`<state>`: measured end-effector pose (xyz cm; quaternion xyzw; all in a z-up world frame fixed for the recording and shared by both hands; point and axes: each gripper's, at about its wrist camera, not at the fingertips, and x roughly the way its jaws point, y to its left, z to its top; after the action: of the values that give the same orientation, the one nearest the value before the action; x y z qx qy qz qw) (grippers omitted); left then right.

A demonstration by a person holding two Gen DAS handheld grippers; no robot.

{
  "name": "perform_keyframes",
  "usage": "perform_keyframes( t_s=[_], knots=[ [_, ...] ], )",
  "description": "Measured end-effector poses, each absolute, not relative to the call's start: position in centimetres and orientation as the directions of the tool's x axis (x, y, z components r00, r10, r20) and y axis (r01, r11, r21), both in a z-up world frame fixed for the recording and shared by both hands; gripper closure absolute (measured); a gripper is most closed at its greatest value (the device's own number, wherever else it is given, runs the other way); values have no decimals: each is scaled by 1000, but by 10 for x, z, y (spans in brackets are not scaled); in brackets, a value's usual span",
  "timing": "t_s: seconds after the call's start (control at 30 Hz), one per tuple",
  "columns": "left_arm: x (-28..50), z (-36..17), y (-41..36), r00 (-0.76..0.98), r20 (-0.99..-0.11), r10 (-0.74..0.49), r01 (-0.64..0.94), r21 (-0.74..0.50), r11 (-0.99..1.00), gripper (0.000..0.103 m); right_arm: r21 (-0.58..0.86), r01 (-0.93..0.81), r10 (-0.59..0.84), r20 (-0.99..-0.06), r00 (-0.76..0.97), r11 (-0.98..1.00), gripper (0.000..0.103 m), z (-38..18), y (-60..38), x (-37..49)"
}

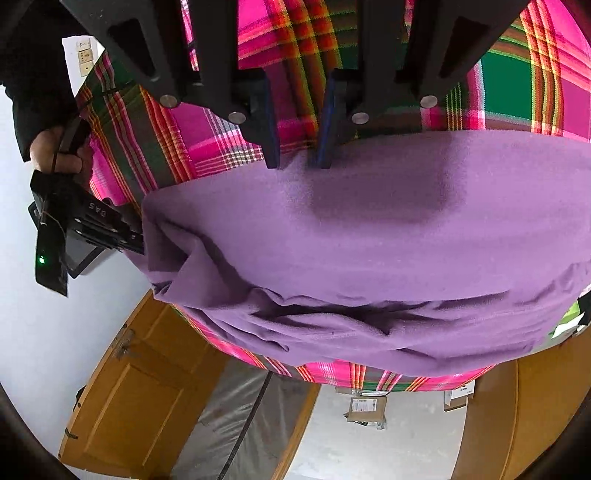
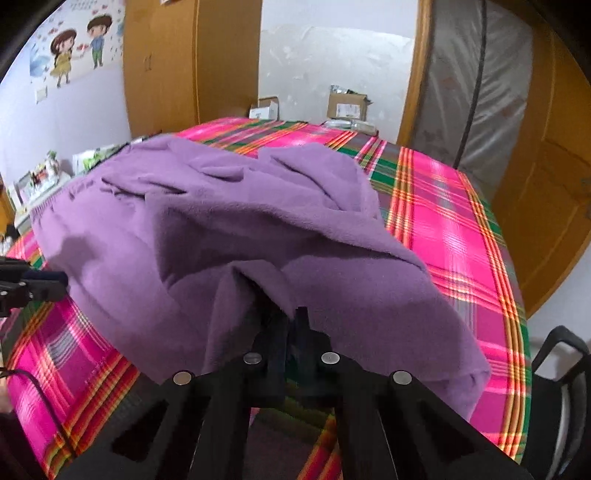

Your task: Fold clothes

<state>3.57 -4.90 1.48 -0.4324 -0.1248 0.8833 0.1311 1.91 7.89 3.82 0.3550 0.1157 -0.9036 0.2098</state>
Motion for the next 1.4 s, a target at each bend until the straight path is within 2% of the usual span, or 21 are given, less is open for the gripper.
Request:
perform_keyframes(
  t_s=[0.2, 0.53, 0.63, 0.67, 0.7, 0.87, 0.93, 1.03, 1.1, 1.2, 1.4],
  knots=[
    [36, 14, -50, -597, -725, 342, -126, -337, -933, 82, -43, 294, -203, -628, -751, -955, 100, 63, 134, 32],
    [40, 15, -52, -599, -729, 332, -105, -339, -935, 82, -31, 262, -183, -641, -745, -964, 99, 71, 154, 56],
    [42, 16, -55, -604, -730, 320, -93, -334, -938, 82, -27, 255, -178, -646, -743, -967, 93, 73, 160, 63],
    [43, 16, -57, -608, -730, 312, -86, -330, -940, 82, -26, 252, -176, -647, -742, -967, 87, 73, 161, 66],
    [45, 17, -60, -613, -729, 304, -80, -325, -942, 82, -16, 273, -197, -653, -732, -962, 83, 71, 156, 66],
    [52, 24, -80, -649, -720, 244, -33, -294, -955, 82, 47, 399, -322, -677, -661, -916, 76, 57, 123, 69],
    [58, 25, -92, -660, -720, 216, 0, -287, -958, 82, 73, 441, -365, -691, -624, -894, 75, 51, 109, 70],
    [66, 23, -112, -671, -723, 167, 65, -282, -957, 81, 188, 455, -443, -703, -556, -870, 75, 38, 98, 72],
    [71, 21, -126, -674, -726, 136, 109, -280, -954, 81, 180, 481, -458, -692, -558, -858, 75, 36, 85, 78],
    [77, 17, -145, -672, -733, 107, 161, -286, -945, 81, 88, 575, -470, -681, -561, -814, 75, 38, 59, 90],
    [85, 11, -184, -689, -716, 111, 257, -384, -887, 80, -27, 700, -478, -711, -515, -713, 75, 33, 14, 94]
  ],
)
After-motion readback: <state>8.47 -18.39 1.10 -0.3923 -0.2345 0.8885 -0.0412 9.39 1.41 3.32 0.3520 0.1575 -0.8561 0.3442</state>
